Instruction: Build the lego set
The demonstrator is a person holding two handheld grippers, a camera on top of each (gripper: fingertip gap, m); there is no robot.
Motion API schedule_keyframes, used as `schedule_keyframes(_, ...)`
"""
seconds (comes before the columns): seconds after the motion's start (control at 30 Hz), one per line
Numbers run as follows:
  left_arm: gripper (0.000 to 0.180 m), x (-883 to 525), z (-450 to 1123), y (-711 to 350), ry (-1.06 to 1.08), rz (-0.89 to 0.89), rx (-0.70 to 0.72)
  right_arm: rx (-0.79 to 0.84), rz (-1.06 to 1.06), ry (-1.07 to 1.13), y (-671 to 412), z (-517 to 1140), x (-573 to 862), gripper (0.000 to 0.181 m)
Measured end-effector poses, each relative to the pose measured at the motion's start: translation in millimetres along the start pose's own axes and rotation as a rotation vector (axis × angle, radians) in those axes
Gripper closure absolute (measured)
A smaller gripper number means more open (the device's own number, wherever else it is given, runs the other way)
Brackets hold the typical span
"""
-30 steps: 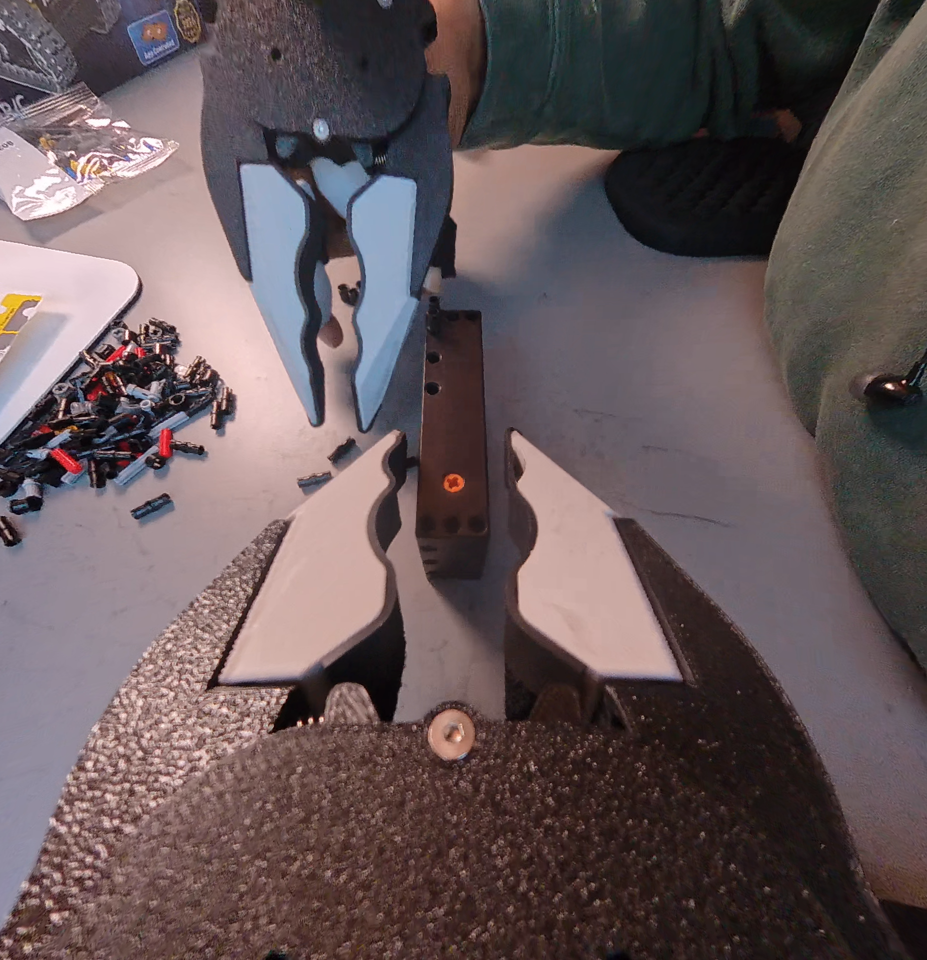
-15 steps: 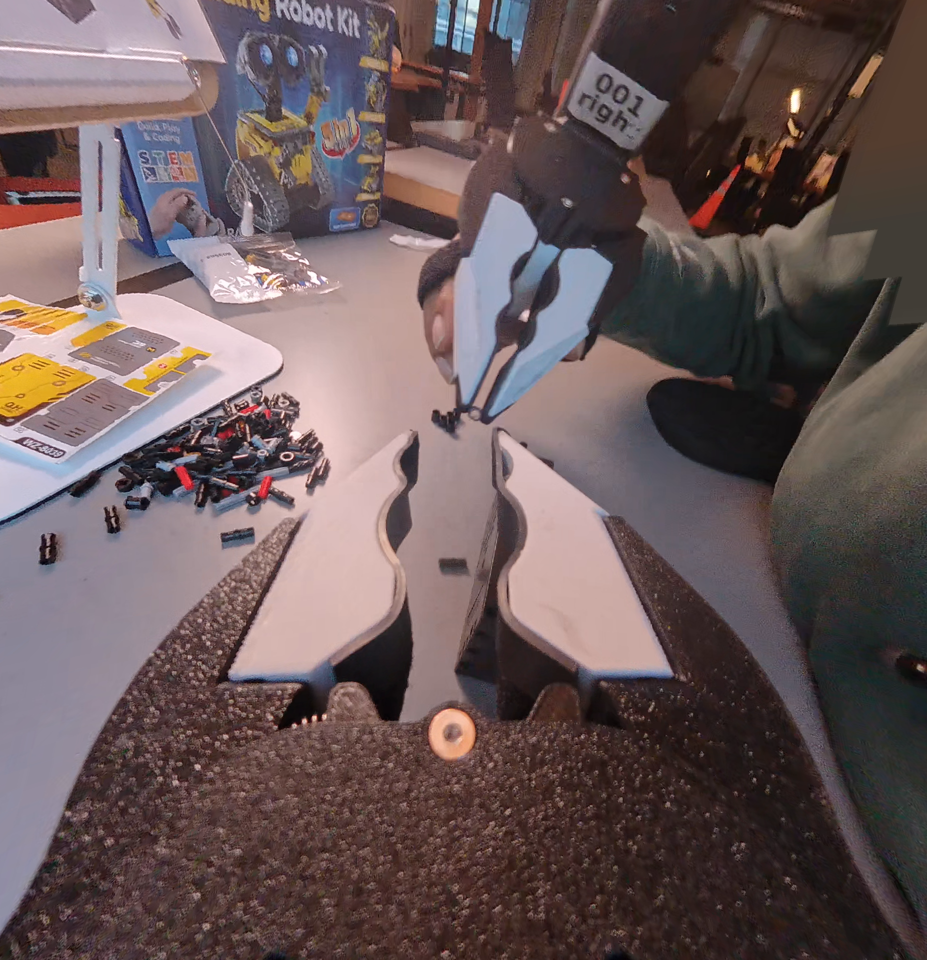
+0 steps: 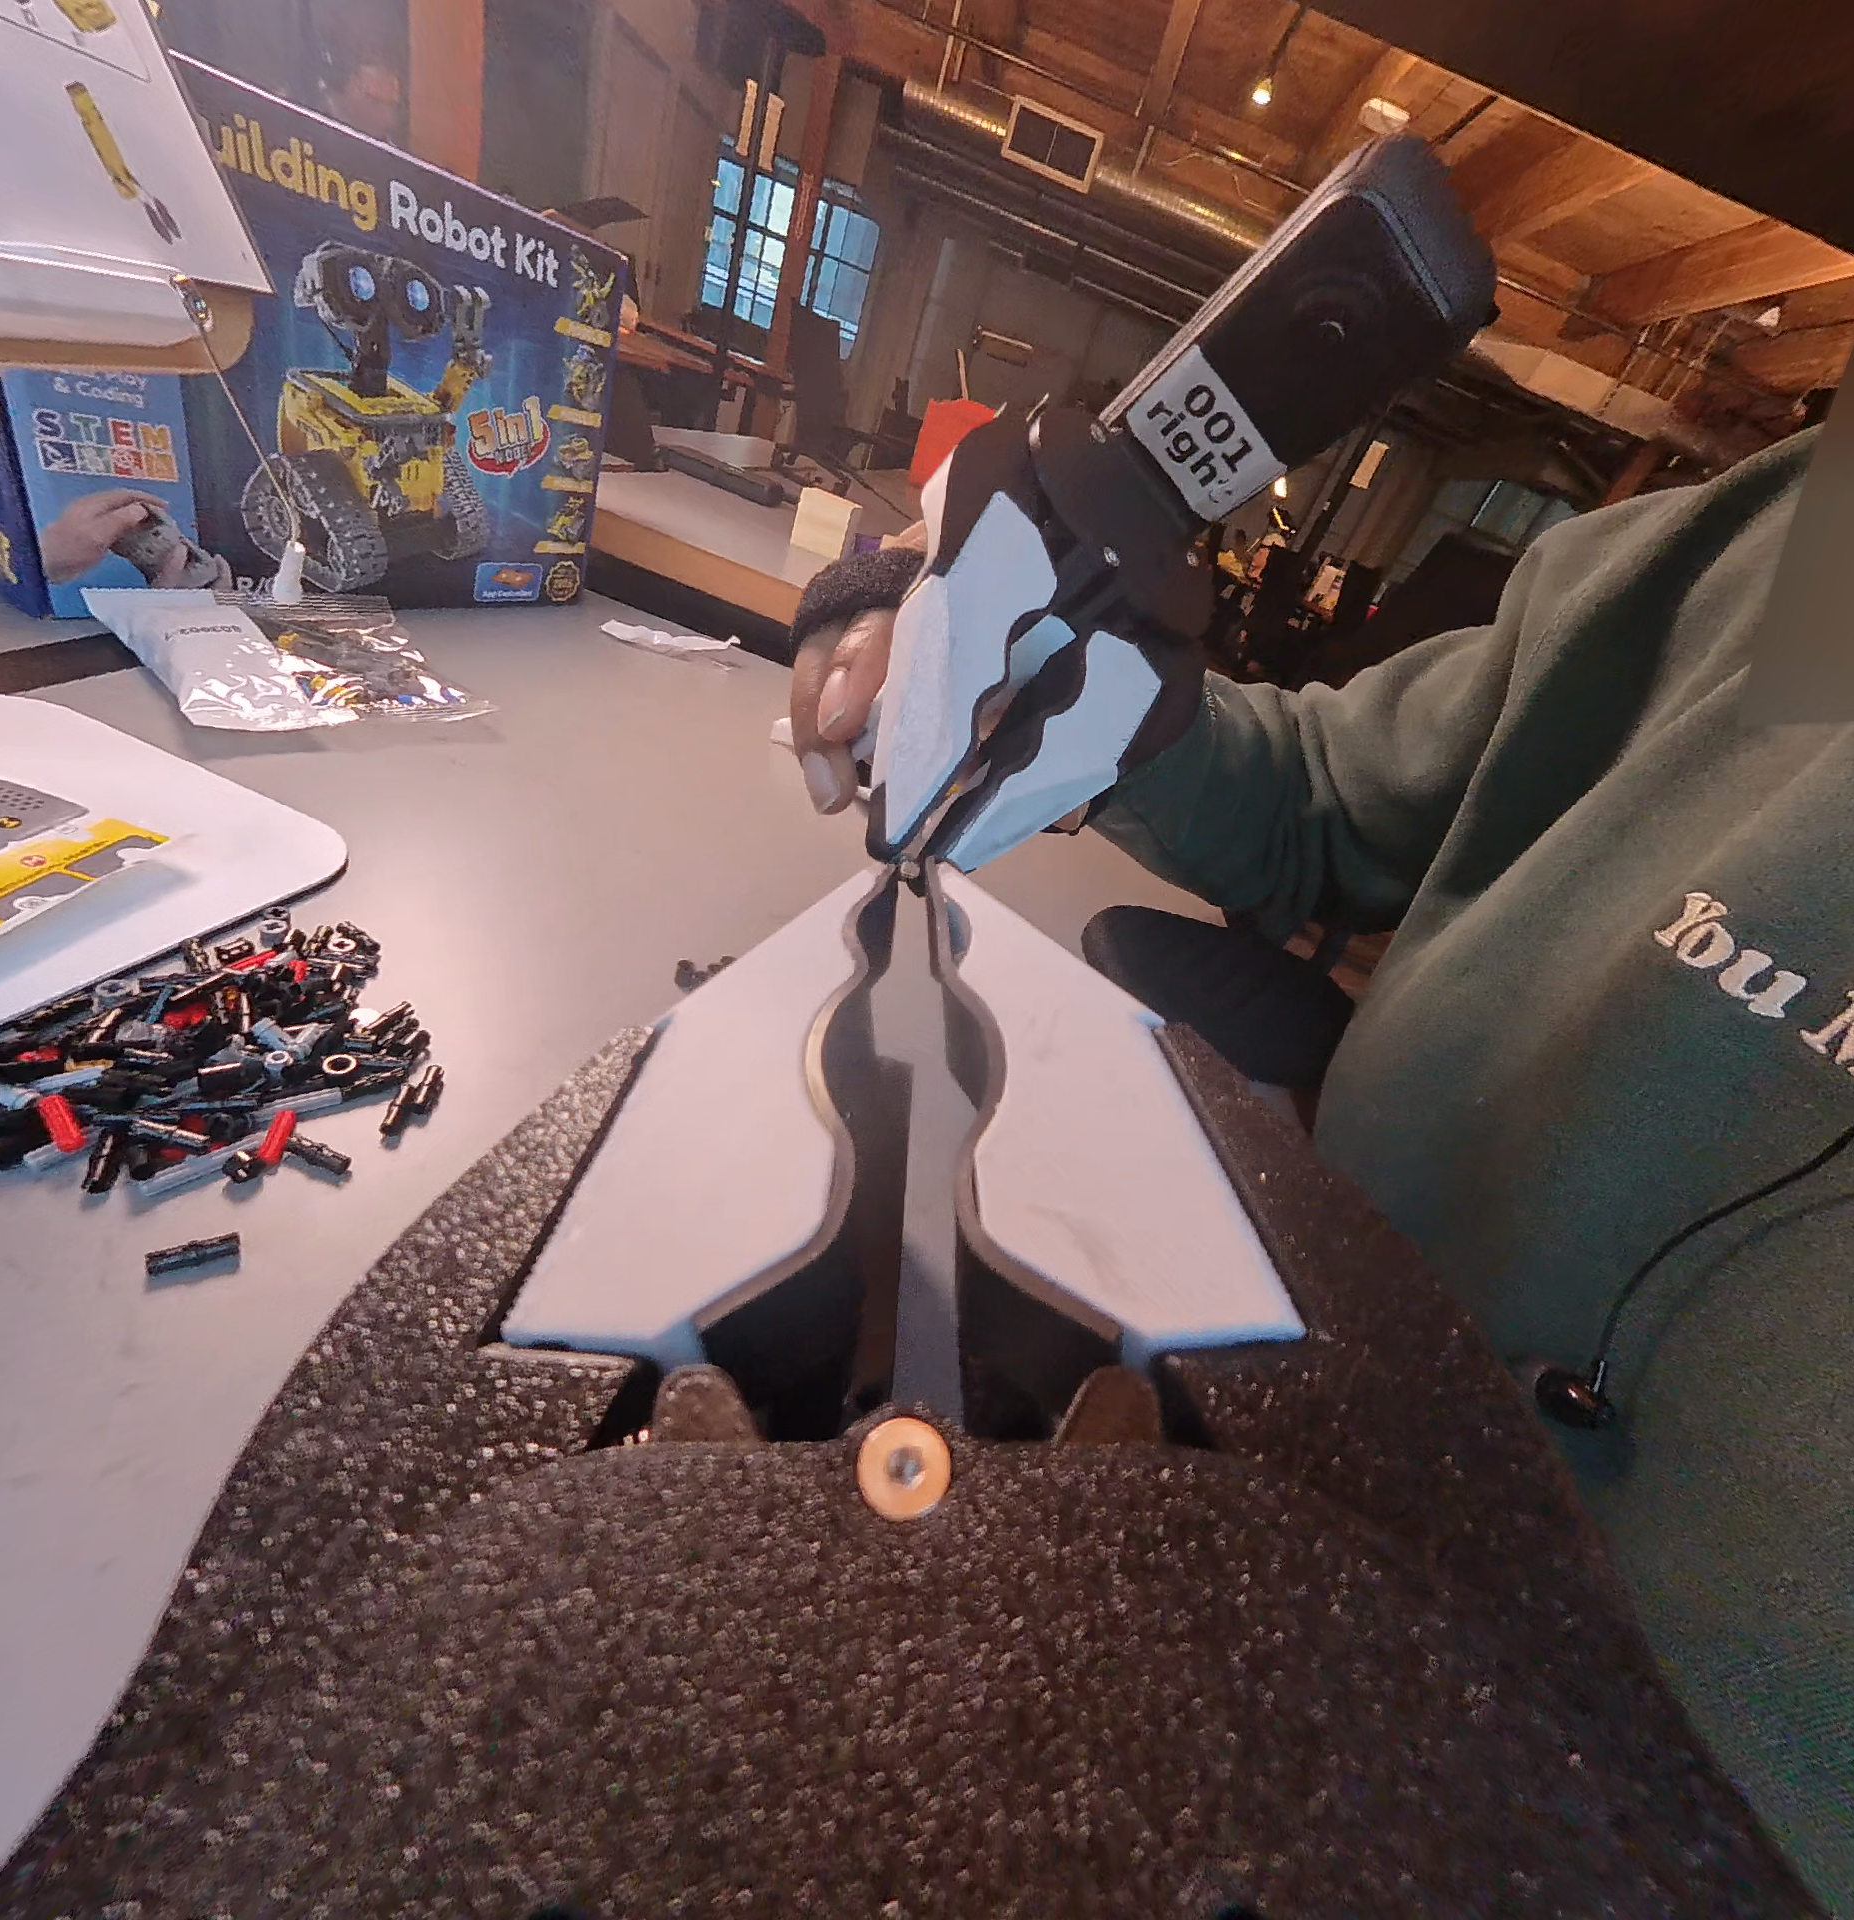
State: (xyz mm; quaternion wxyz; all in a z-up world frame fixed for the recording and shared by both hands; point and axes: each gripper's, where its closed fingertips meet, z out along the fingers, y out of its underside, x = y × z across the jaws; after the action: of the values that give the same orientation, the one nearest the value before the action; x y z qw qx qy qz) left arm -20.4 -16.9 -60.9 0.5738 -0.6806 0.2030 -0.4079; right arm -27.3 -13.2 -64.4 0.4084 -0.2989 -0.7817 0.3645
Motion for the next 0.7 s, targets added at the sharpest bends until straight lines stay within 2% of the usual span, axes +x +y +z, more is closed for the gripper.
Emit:
schedule_keyframes(0.13,0.171,3,1,0,0.017,-0.011,0.004,-0.022,-0.03,0.018,-1,0,-1,0.178)
schedule_keyframes(0.4,0.175,5,3,0,0.018,-0.024,0.005,-0.026,-0.055,0.035,-3,-2,-3,0.179)
schedule_keyframes(0.5,0.176,10,3,-5,0.052,-0.038,0.04,0.033,-0.025,0.036,-9,-6,-3,0.179)
schedule_keyframes(0.7,0.176,28,1,-24,0.222,-0.157,0.202,0.252,0.033,0.057,-34,-18,-4,0.178)
